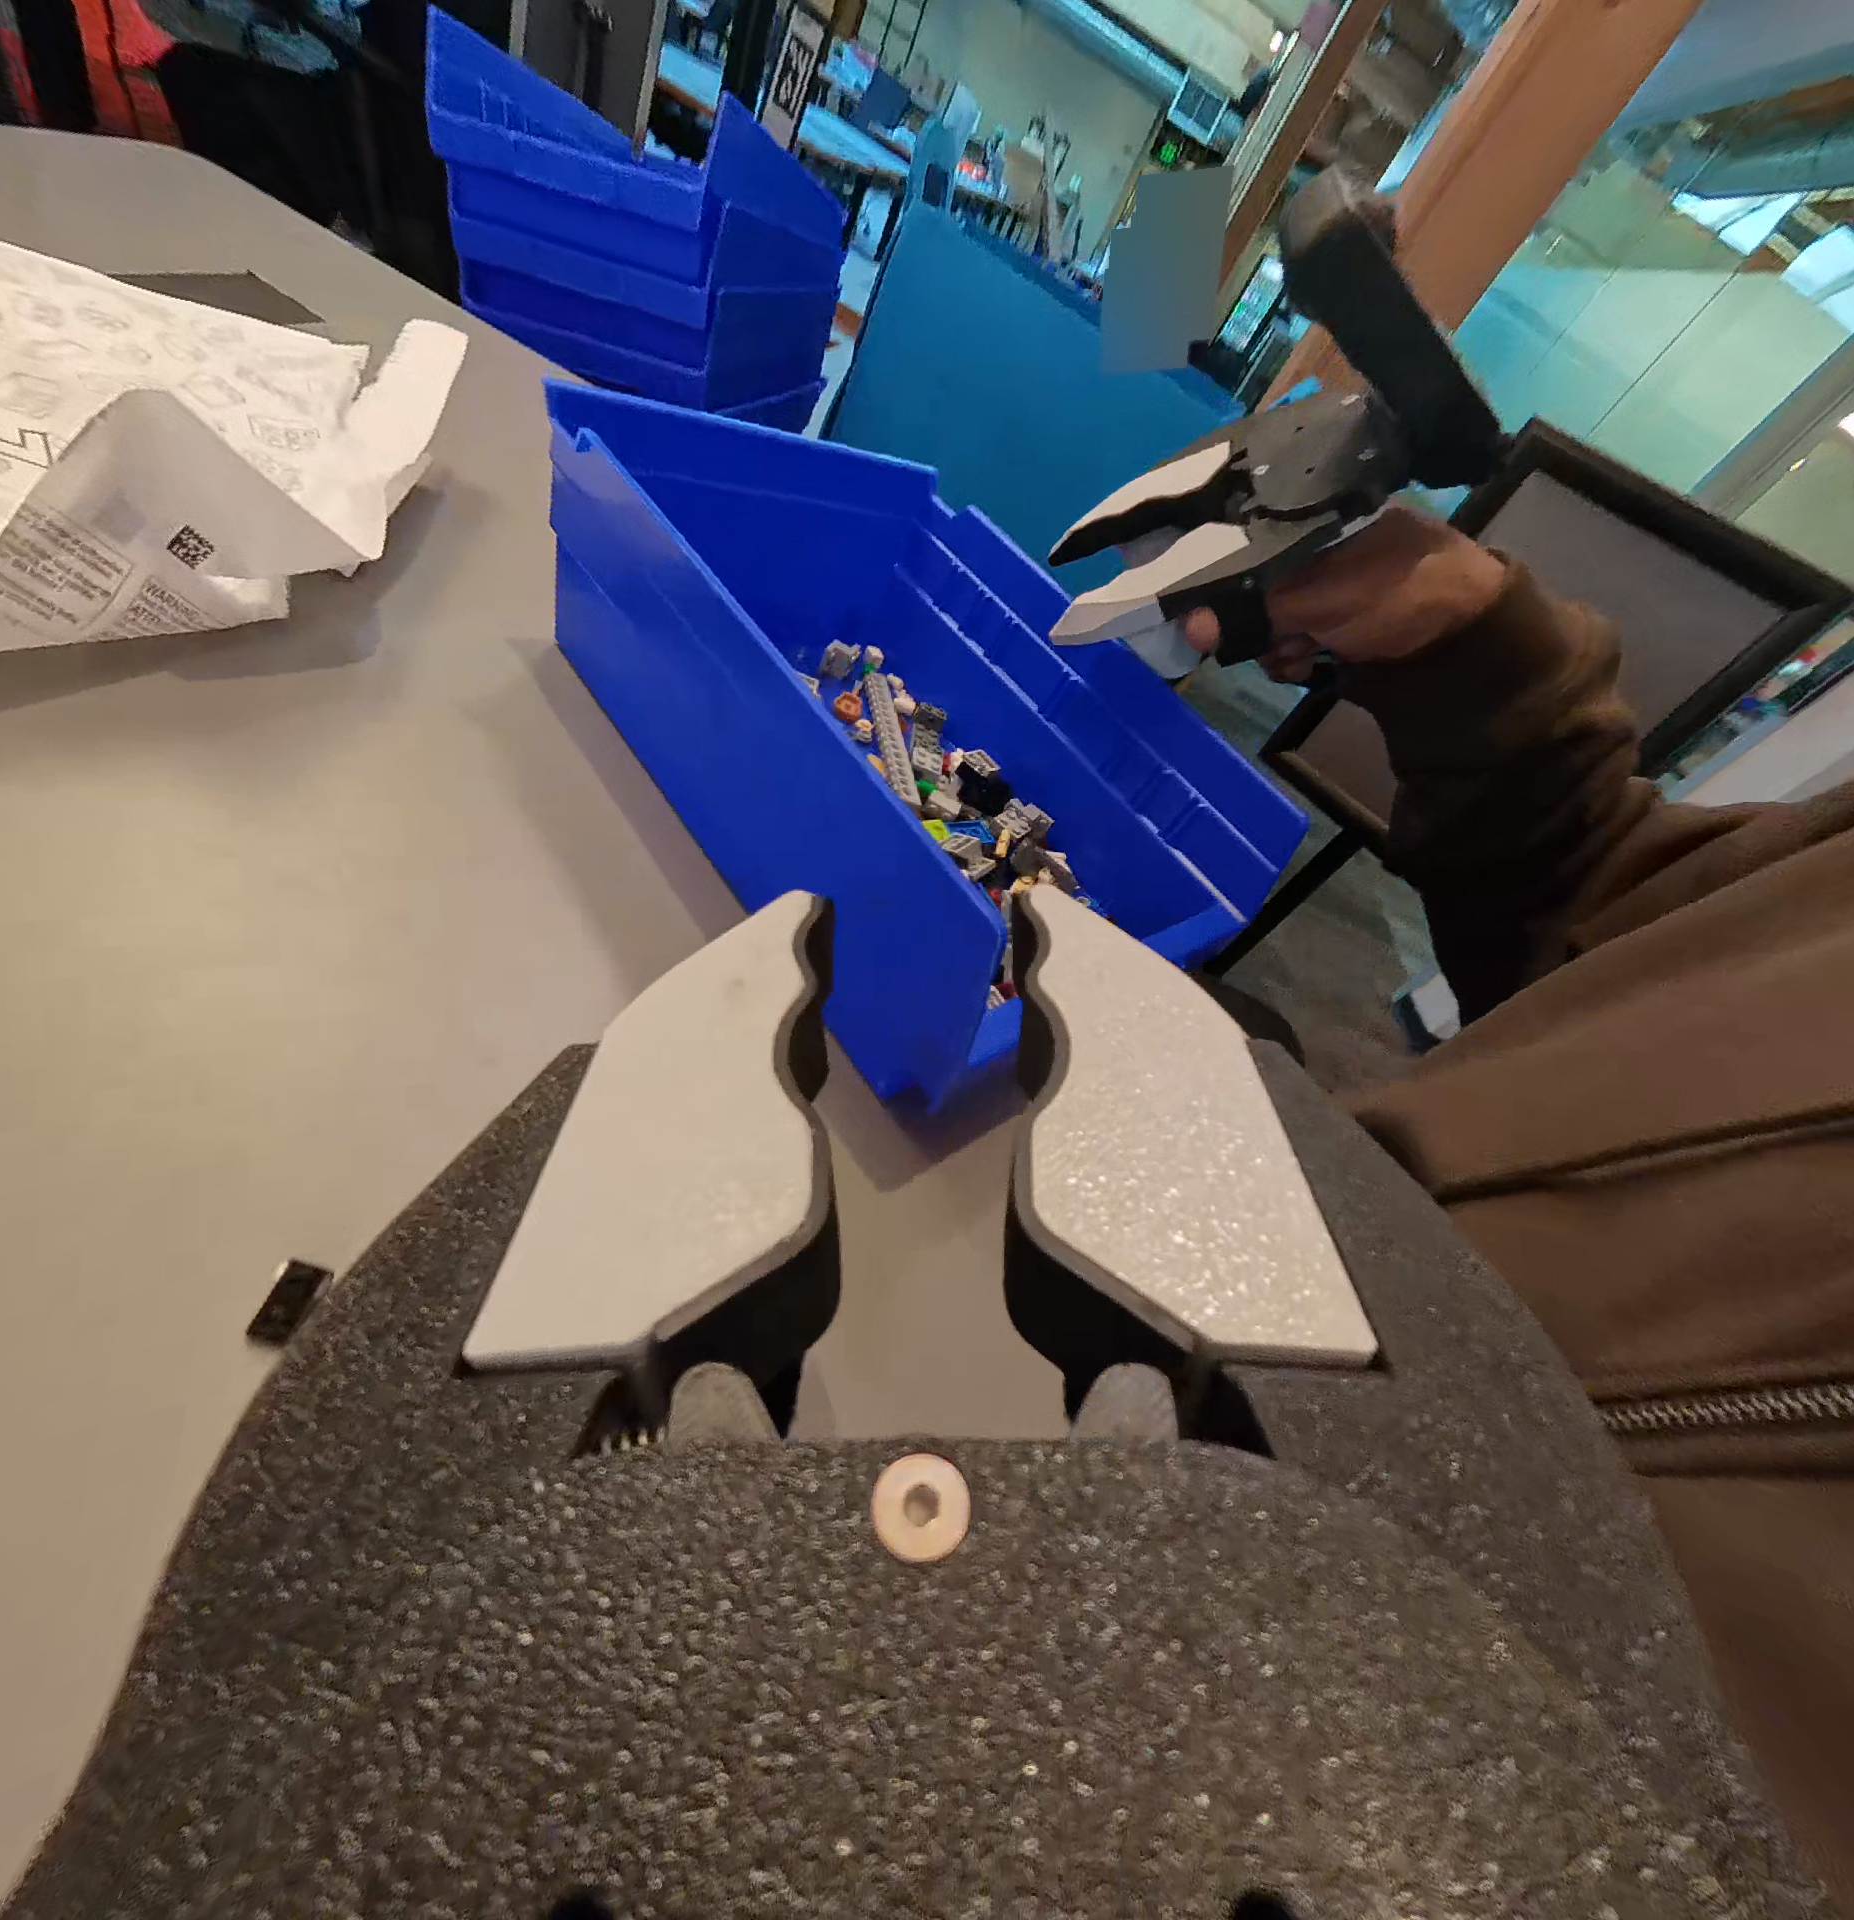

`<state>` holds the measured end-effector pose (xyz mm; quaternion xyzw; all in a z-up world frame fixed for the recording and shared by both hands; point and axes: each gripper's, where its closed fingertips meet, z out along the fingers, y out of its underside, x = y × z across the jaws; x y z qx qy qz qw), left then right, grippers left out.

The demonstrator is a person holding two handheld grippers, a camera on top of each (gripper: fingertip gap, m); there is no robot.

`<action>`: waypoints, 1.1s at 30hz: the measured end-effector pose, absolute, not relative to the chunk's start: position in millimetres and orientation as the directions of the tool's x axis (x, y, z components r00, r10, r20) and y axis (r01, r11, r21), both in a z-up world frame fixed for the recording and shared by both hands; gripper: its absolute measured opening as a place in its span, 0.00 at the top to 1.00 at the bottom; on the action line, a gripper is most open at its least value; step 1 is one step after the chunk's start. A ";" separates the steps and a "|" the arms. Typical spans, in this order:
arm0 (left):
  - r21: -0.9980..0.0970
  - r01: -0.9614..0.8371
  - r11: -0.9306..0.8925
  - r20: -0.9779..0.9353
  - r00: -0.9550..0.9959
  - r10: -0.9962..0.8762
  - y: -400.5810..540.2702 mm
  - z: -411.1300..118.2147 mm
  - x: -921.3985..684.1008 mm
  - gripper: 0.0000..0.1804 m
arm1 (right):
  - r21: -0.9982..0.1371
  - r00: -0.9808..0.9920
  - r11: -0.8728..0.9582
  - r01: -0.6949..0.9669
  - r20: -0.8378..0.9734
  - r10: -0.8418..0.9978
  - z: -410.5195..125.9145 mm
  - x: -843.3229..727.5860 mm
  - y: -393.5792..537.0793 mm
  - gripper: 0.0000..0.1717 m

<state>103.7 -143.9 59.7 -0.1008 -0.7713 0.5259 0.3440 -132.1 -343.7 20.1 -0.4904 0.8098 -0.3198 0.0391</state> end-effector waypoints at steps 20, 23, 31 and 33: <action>-0.753 -0.014 0.658 0.445 -0.747 0.493 -246.7 49.8 51.8 0.68 | -0.568 -0.427 0.339 -0.750 0.025 -0.904 6.7 -131.8 -347.2 0.68; -0.731 0.019 0.682 0.452 -0.735 0.505 -245.8 37.8 39.2 0.67 | -0.562 -0.402 0.375 -0.737 -0.081 -0.912 2.7 -128.3 -344.1 0.68; -0.674 0.166 0.720 0.320 -0.813 0.487 -248.1 5.0 56.0 0.68 | -0.534 -0.288 0.308 -0.787 -0.123 -0.950 -1.7 -112.0 -322.0 0.63; -0.661 0.192 0.725 0.329 -0.795 0.511 -246.3 5.4 56.2 0.67 | -0.541 -0.281 0.301 -0.785 -0.122 -0.952 -1.7 -109.5 -322.0 0.63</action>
